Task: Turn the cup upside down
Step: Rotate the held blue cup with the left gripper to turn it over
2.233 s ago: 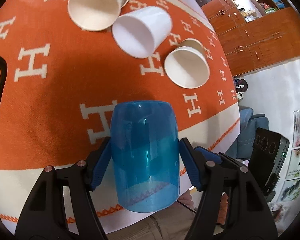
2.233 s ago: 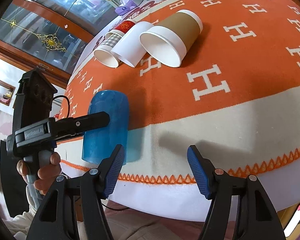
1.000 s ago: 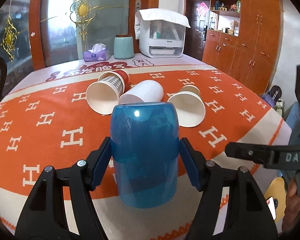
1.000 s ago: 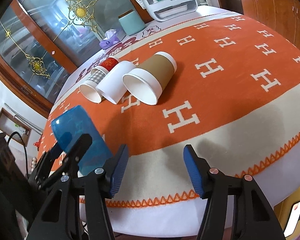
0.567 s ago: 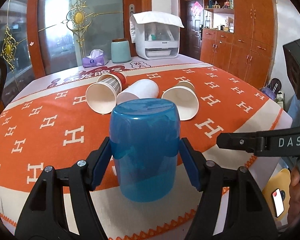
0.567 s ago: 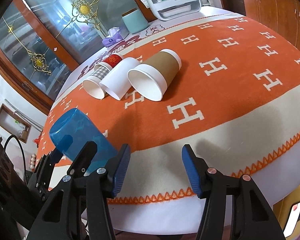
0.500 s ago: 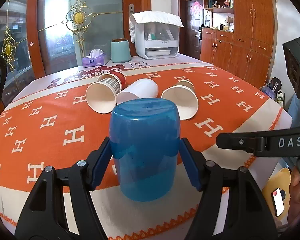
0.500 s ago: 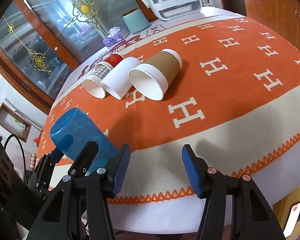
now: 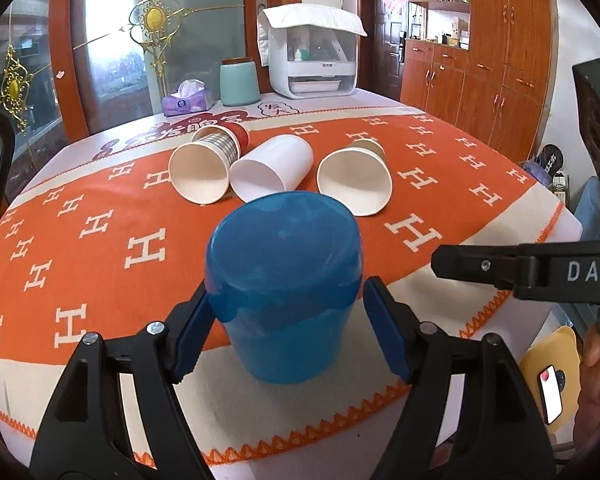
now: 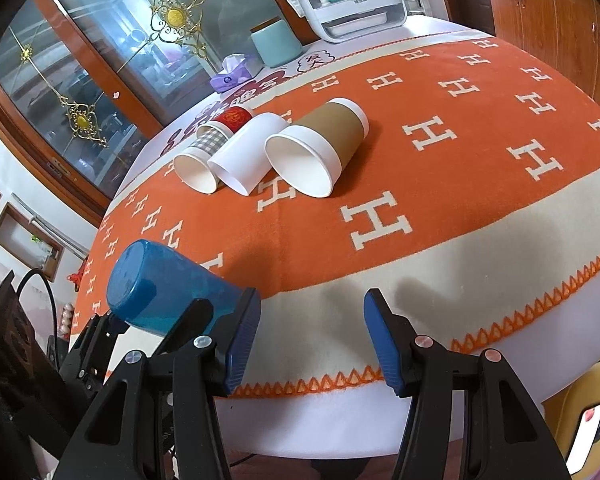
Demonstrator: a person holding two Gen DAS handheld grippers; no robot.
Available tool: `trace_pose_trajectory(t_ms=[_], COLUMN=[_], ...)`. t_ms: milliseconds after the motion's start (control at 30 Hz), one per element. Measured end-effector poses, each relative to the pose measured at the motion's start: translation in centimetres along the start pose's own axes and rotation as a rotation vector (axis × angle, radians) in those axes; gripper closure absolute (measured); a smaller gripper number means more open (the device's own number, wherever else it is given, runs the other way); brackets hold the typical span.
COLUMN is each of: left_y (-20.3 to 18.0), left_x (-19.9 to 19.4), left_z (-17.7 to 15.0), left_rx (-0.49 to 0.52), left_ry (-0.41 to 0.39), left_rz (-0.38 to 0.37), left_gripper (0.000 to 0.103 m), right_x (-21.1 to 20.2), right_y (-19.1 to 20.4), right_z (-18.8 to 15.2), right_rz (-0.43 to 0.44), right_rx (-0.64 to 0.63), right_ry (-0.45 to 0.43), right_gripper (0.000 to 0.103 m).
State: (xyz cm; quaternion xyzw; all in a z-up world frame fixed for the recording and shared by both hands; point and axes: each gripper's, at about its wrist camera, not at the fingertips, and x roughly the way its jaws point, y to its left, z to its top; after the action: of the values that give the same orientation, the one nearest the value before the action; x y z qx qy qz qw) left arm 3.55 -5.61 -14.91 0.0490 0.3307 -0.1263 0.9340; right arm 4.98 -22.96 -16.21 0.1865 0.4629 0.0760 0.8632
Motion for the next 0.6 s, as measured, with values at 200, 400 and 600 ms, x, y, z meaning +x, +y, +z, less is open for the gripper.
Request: trace_pose_trajectory(t_ms=[200, 400, 600], left_y=[-0.2, -0.3, -0.8], left_x=[0.2, -0.1, -1.1], left_z=[-0.2, -0.1, -0.2], left_rx=[-0.003, -0.003, 0.038], left_ry=[0.030, 0.034, 0.030], left_rz=[-0.010, 0.003, 0.008], left_gripper=[0.020, 0.019, 0.011], right_x=[-0.3, -0.8, -1.3], right_y=[-0.1, -0.1, 0.0], right_z=[-0.2, -0.6, -0.7], right_rz=[0.003, 0.006, 0.011], right_rx=[0.000, 0.002, -0.001], right_ry=[-0.001, -0.005, -0.016], right_gripper=[0.048, 0.048, 0.048])
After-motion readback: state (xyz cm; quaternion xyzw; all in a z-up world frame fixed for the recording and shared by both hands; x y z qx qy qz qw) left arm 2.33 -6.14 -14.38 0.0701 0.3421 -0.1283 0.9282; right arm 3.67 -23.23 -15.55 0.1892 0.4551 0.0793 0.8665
